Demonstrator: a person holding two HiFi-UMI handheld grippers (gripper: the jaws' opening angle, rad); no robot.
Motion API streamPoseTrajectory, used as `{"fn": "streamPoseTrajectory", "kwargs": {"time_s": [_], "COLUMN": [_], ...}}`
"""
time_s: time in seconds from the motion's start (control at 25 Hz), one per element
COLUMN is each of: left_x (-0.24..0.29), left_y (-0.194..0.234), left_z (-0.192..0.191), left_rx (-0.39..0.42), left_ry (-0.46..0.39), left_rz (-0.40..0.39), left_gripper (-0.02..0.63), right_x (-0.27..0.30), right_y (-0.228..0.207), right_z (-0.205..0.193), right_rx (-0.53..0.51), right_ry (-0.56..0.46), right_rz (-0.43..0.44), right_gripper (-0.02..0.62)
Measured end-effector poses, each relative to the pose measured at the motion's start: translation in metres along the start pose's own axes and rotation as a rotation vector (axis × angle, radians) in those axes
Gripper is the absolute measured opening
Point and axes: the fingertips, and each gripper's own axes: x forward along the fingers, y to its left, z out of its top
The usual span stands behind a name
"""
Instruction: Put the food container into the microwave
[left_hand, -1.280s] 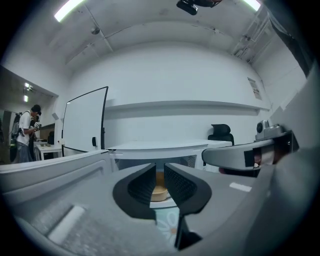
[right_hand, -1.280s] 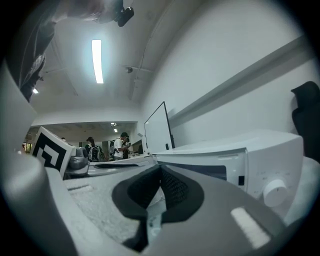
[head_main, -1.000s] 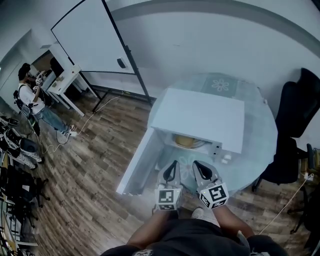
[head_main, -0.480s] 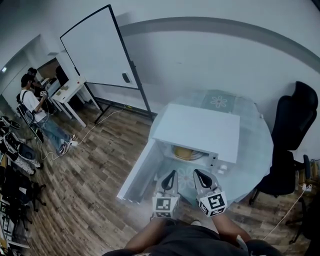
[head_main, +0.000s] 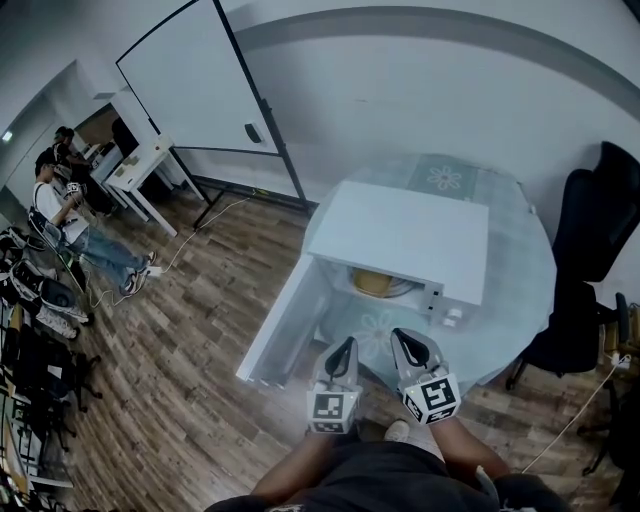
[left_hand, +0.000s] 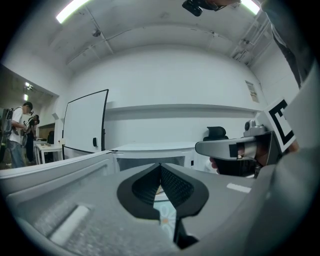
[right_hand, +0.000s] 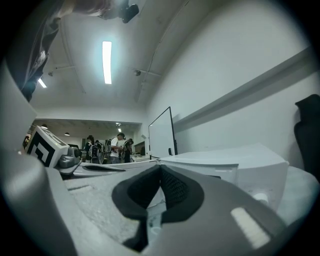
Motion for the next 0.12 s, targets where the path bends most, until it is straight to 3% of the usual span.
{"fn": "streamPoseTrajectory", "kwargs": {"time_s": [0.12], "left_x": [-0.0031], "left_y": [-0.0048], "left_z": [-0.0122], "left_rx": [0.001], "left_ry": [0.022], "left_rz": [-0.004], "left_gripper": [0.005], "right_x": [-0.0033], "right_y": [-0.004], "right_z": [-0.0073], "right_rx": [0.01], "right_ry": [0.003], "right_rz": [-0.003], "right_gripper": [0.002]}}
